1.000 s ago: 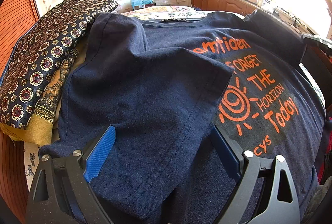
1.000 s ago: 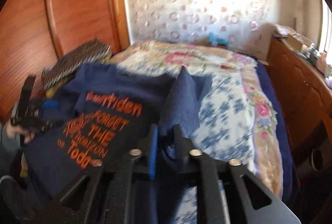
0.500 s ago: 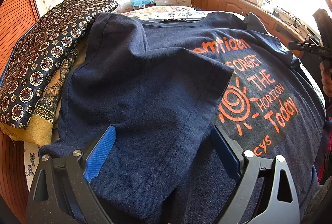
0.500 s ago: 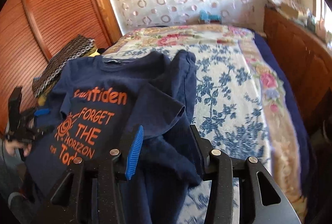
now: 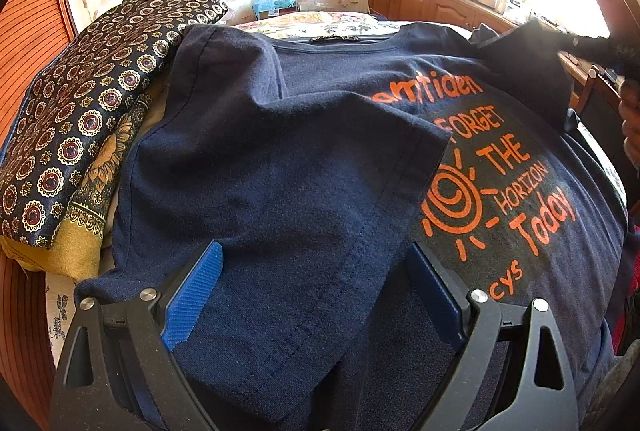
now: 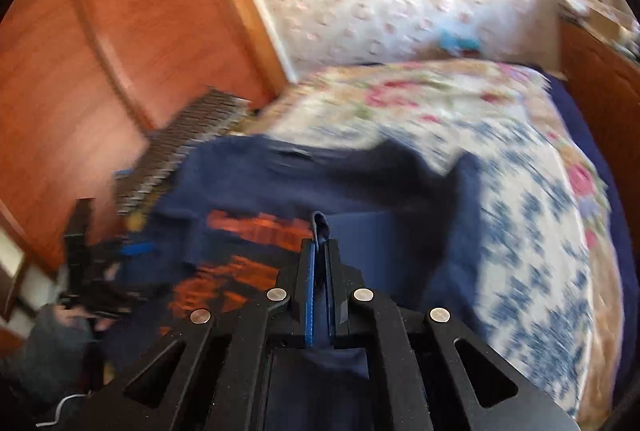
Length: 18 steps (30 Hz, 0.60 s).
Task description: Fold small clothes
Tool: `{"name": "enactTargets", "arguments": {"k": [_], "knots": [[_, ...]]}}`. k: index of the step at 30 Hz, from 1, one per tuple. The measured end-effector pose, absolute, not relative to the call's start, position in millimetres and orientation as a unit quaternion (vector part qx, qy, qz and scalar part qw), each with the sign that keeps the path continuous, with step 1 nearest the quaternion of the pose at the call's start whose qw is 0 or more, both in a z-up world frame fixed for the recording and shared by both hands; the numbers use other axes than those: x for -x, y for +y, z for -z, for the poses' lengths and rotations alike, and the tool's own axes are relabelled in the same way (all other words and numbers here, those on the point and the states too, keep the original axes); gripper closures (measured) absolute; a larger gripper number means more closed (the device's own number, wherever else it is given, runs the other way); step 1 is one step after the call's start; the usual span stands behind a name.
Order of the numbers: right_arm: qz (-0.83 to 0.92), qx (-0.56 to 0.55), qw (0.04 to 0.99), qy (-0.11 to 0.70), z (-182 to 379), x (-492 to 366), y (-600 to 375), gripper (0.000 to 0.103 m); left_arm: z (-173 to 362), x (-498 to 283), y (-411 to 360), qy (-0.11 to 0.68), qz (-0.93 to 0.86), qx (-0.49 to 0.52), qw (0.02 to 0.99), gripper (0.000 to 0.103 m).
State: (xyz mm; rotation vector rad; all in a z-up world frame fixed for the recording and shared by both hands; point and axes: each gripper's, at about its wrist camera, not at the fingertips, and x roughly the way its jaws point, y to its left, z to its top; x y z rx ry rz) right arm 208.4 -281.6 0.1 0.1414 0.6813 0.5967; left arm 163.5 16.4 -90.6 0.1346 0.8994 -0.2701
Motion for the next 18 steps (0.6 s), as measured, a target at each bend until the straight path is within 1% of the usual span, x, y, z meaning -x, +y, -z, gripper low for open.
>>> {"name": "enactTargets", "arguments": {"k": [4,5,6,7,9,12,18], "knots": [[-0.318,-0.067,0.89,0.319,-16.6,-206.8,-257.3,0.098,90.6,-163.3,16.3,0.433,0.13,-0.065,0.89,0.01],[-0.324,-0.064,0.889,0.316,-18.7,-206.9,-252.7,0.096,90.6,-163.3,16.4,0.433,0.13,-0.065,0.89,0.01],[-0.321,-0.054,0.892,0.315,-19.1,-207.1,-249.9,0.086,90.6,-163.3,16.3,0.433,0.13,-0.065,0.89,0.01],[-0.313,-0.045,0.895,0.313,-18.8,-207.2,-247.8,0.073,90.5,-163.3,16.3,0.433,0.13,-0.065,0.89,0.01],[-0.301,-0.036,0.899,0.316,-13.7,-209.6,-251.2,0.063,90.5,-163.2,16.2,0.433,0.13,-0.065,0.89,0.01],[-0.261,-0.011,0.908,0.327,-4.1,-204.8,-261.7,0.063,90.5,-162.9,16.3,0.433,0.13,-0.065,0.89,0.01],[-0.189,0.047,0.906,0.376,31.1,-220.1,-267.9,0.063,90.5,-162.9,16.3,0.433,0.13,-0.065,0.89,0.01]]}}
